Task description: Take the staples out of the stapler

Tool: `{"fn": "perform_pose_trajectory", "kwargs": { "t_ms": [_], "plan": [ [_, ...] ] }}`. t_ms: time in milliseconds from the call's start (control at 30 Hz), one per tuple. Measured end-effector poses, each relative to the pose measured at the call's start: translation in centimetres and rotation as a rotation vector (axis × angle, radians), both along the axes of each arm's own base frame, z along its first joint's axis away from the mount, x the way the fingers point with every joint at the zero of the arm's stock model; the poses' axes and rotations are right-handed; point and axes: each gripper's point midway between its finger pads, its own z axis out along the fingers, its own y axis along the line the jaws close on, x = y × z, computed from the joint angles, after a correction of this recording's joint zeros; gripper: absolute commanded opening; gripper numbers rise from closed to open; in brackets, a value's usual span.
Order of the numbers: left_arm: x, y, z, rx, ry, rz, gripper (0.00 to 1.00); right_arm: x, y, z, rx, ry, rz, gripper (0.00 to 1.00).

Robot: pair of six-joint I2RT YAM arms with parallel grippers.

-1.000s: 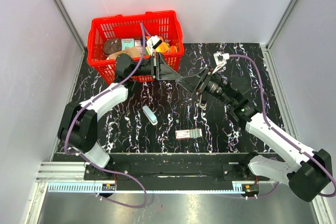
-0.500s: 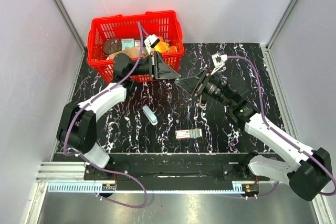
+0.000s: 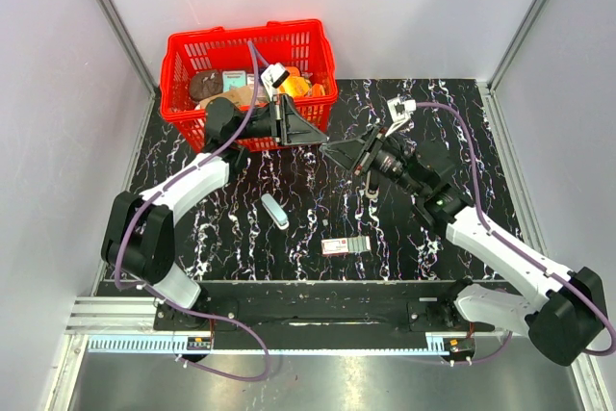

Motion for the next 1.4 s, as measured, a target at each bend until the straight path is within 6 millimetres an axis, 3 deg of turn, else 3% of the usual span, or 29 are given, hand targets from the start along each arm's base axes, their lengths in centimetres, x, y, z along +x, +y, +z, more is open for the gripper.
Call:
{"fn": "perform_pose_trajectory", "kwargs": {
  "t_ms": [267, 500, 633, 833, 1000, 1100, 1200, 1400],
  "plan": [
    [0.1, 0.2, -0.2, 0.007, -0.012, 0.012, 0.11, 0.4, 0.3, -0.5, 0.001, 0.015, 0.0, 0.19],
    [-0.1, 0.3, 0.1, 0.011, -0.039, 0.024, 0.45, 0.3, 0.4, -0.4, 0.006, 0.018, 0.003, 0.13],
    [0.4, 0.7, -0.6, 0.041, -0.03, 0.047, 0.56, 0.2, 0.2, -0.9, -0.021, 0.028, -0.002, 0.12],
    [4.2, 3.7, -1.8, 0.104, -0.006, 0.176, 0.56, -0.5, -1.2, -3.8, -0.148, 0.097, -0.038, 0.1],
    [8.2, 6.1, -2.8, 0.245, -0.119, 0.344, 0.56, -1.2, -2.6, -8.6, -0.313, 0.22, -0.064, 0.08],
    [9.0, 6.5, -4.9, 0.364, -0.199, 0.405, 0.55, -1.8, -3.5, -11.9, -0.412, 0.313, -0.073, 0.07],
    [9.0, 6.9, -8.8, 0.533, -0.252, 0.433, 0.54, -2.7, -4.2, -15.1, -0.51, 0.412, -0.08, 0.05],
    [5.8, 7.3, -16.9, 0.817, -0.322, 0.348, 0.54, -5.8, -4.4, -20.9, -0.71, 0.555, -0.066, 0.0]
  ]
}}
